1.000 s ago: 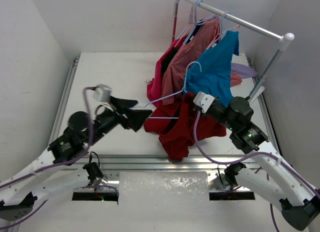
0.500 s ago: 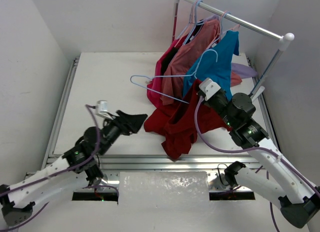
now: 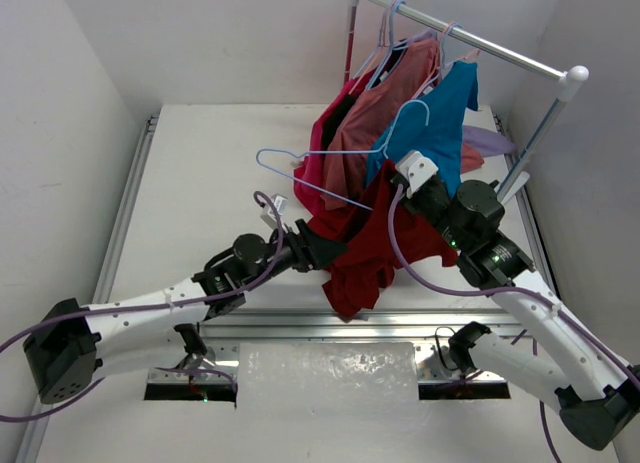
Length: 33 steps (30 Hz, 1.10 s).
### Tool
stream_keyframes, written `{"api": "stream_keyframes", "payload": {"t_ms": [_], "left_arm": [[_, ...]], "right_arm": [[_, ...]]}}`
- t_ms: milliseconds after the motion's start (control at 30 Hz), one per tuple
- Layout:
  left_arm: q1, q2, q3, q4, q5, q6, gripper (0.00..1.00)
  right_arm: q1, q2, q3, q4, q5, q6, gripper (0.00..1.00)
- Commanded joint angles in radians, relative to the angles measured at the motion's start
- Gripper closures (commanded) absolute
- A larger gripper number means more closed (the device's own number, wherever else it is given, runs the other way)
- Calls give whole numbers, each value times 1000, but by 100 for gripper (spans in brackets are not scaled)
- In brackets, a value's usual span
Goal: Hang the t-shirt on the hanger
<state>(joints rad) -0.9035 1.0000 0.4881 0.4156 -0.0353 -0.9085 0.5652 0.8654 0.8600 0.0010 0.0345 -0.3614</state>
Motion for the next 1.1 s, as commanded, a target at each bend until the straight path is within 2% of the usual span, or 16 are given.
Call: {"api": "stream_keyframes", "payload": {"t_ms": [0, 33, 200, 300, 367, 400, 433, 467, 500, 533, 567, 767, 867, 1067], "left_arm": [[-5, 32, 24, 103, 31, -27, 32], [-3, 44, 21, 110, 31, -30, 38], [-5, 91, 41, 106, 31, -29, 46], [-3, 103, 38, 101, 5, -24, 47], [-2, 101, 33, 100, -14, -17, 43], [-2, 98, 35, 100, -18, -6, 47], [-2, 98, 38, 95, -21, -1, 61], [-2, 97, 37, 97, -23, -1, 58], [0, 91, 35, 100, -21, 5, 46], [0, 80, 33, 98, -18, 5, 27], [-2, 69, 32, 95, -18, 10, 24], [-2, -1, 7, 78, -58, 19, 23], [0, -4, 9, 75, -71, 17, 27], [8, 44, 12, 71, -78, 8, 29]], "right_arm": [[-2, -8, 59, 59, -31, 47, 100], [-1, -8, 59, 57, -31, 52, 100], [-1, -14, 57, 60, -54, 70, 100], [-1, -23, 48, 65, -70, 75, 100], [-1, -29, 45, 65, -71, 76, 100], [-1, -31, 45, 63, -73, 79, 100], [-1, -34, 45, 67, -79, 82, 100], [-1, -34, 45, 67, -84, 82, 100], [-1, -35, 45, 67, -87, 84, 100], [-1, -35, 47, 67, -90, 85, 100], [-1, -32, 48, 62, -88, 84, 100], [-1, -20, 54, 54, -102, 98, 100], [-1, -16, 60, 51, -105, 104, 100], [-2, -26, 73, 42, -122, 116, 100]]}}
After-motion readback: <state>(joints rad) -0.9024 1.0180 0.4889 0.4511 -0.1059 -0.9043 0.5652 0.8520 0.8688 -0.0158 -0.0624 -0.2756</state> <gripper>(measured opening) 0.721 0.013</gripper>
